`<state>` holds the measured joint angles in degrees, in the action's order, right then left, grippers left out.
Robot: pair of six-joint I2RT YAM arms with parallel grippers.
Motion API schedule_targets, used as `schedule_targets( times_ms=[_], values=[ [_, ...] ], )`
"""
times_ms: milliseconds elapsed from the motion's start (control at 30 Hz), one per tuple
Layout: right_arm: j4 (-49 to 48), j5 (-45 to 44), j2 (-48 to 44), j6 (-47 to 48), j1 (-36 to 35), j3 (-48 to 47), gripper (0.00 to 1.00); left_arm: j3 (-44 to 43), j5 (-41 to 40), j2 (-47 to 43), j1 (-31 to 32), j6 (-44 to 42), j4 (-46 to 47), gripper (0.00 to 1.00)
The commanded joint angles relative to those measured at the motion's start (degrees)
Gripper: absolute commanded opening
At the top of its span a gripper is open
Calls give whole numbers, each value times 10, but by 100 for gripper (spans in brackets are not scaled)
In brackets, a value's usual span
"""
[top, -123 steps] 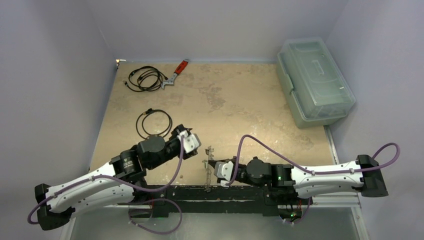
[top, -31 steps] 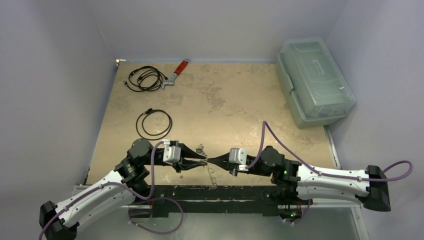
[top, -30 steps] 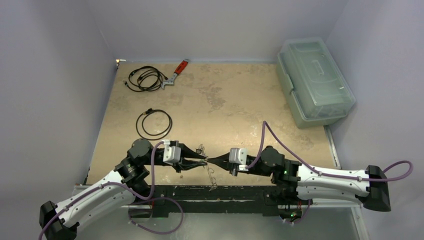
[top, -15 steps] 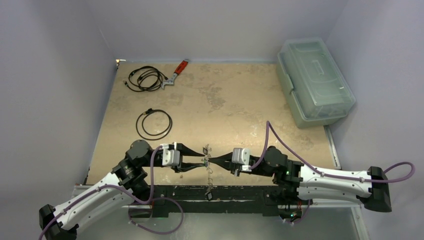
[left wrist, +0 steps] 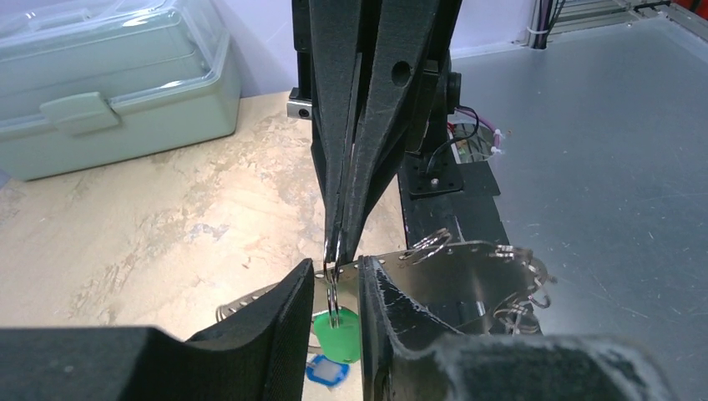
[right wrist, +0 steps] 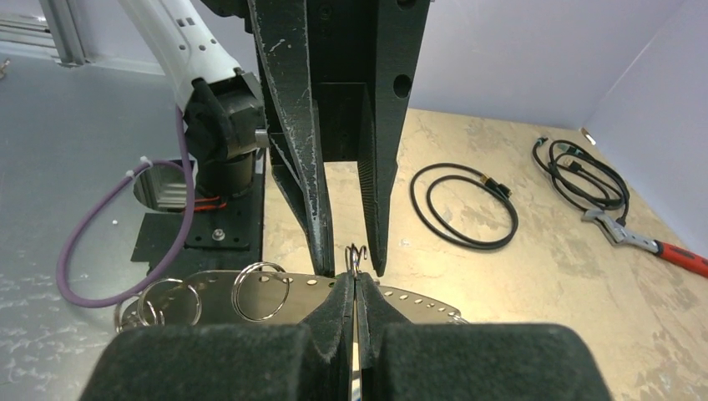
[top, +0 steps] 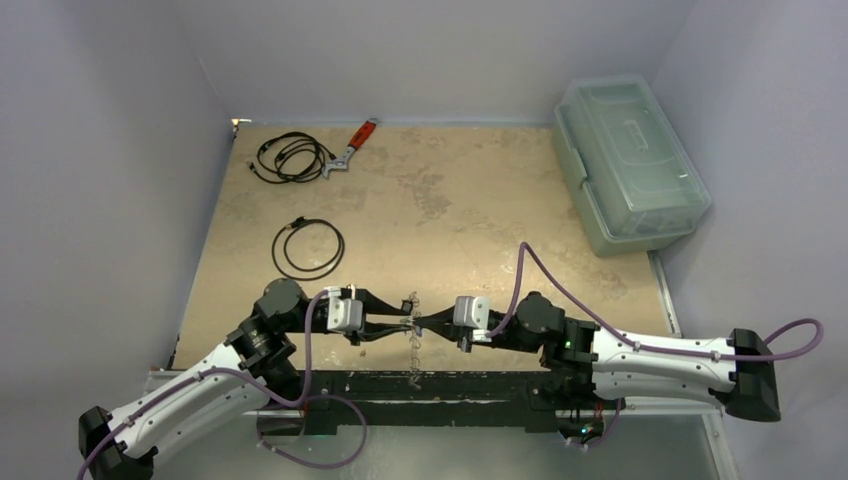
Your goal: Put the keys on the keyring
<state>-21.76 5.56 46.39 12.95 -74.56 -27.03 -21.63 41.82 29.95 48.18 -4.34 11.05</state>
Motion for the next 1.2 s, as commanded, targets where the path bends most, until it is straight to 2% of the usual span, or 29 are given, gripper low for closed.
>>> schedule_targets(
  times_ms=[0, 267, 500, 700, 833, 900, 1033, 1167],
  values=[
    [-35, -2, -8, 5, 0, -32, 0, -17, 14, 4, 3, -12, 6, 22],
    [-45, -2, -17, 4, 0, -25, 0, -18, 17, 18, 3, -7, 7, 18],
    [-47, 7, -13, 2, 0, -26, 0, -18, 21, 16, 3, -10, 8, 0],
    [-49, 27, -11, 1, 0, -26, 0, -25, 29, 8, 3, -25, -3, 0],
    [-50, 28, -10, 1, 0, -27, 0, -44, 12, -4, 2, -60, -48, 0],
    [-50, 26, -10, 1, 0, -27, 3, -53, 1, -11, 2, -83, -71, 0],
    [-48, 16, -6, 0, 0, -30, 18, -64, -17, -17, -2, -105, -96, 0],
    [-45, 4, 2, -1, 0, -33, 23, -75, -22, -14, -4, -117, -110, 0]
  ],
)
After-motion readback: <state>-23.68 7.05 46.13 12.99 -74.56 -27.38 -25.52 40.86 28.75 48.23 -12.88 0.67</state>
